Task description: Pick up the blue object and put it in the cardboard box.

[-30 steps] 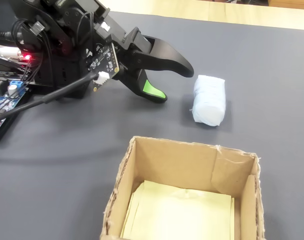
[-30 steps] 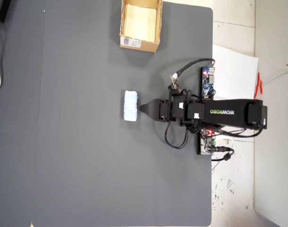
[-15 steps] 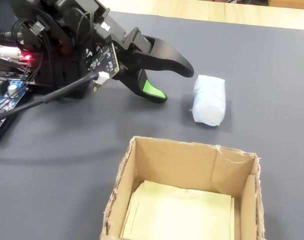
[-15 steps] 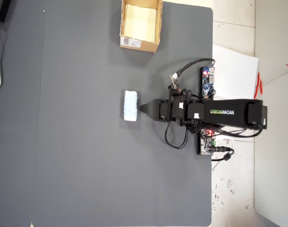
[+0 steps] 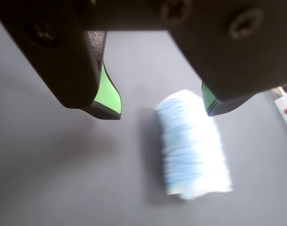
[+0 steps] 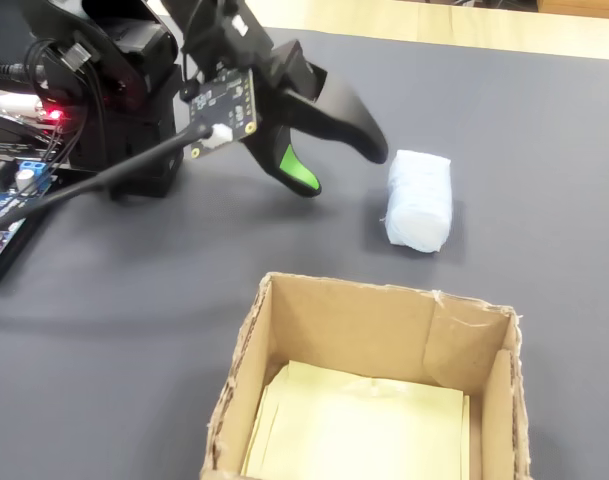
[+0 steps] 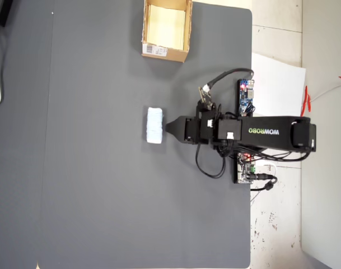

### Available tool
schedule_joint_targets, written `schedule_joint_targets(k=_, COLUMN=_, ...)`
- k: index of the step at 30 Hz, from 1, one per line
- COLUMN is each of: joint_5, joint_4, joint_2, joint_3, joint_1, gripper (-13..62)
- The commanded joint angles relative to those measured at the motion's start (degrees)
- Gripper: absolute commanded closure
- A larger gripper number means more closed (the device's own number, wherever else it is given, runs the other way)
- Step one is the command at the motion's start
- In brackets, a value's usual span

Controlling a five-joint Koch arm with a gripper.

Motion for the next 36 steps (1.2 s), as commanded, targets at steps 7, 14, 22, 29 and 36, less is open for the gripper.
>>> schedule_joint_targets(k=7, joint_5=0.44, joint_4=6.59, joint_2=-1.76, joint_3=-11.43, joint_1=-0.79, gripper=16.3)
schedule_joint_targets(k=14, joint_5=0.79, joint_4=12.22, joint_2=-13.45, joint_3=-23.12, joint_1=-0.44, gripper=16.3)
schedule_joint_targets(k=22, joint_5=1.76, joint_4=12.04, joint_2=-23.73, joint_3=-28.65, joint_1=-0.18, gripper=16.3)
schedule_joint_targets(k=29, joint_5=4.66, joint_4=9.76, joint_2=-33.57, joint_3=-31.99, joint_1=-0.18, gripper=16.4)
schedule_joint_targets(k=36, joint_5=6.68, joint_4=4.92, joint_2=-35.77, joint_3=-30.94, joint_1=0.62, gripper=29.2)
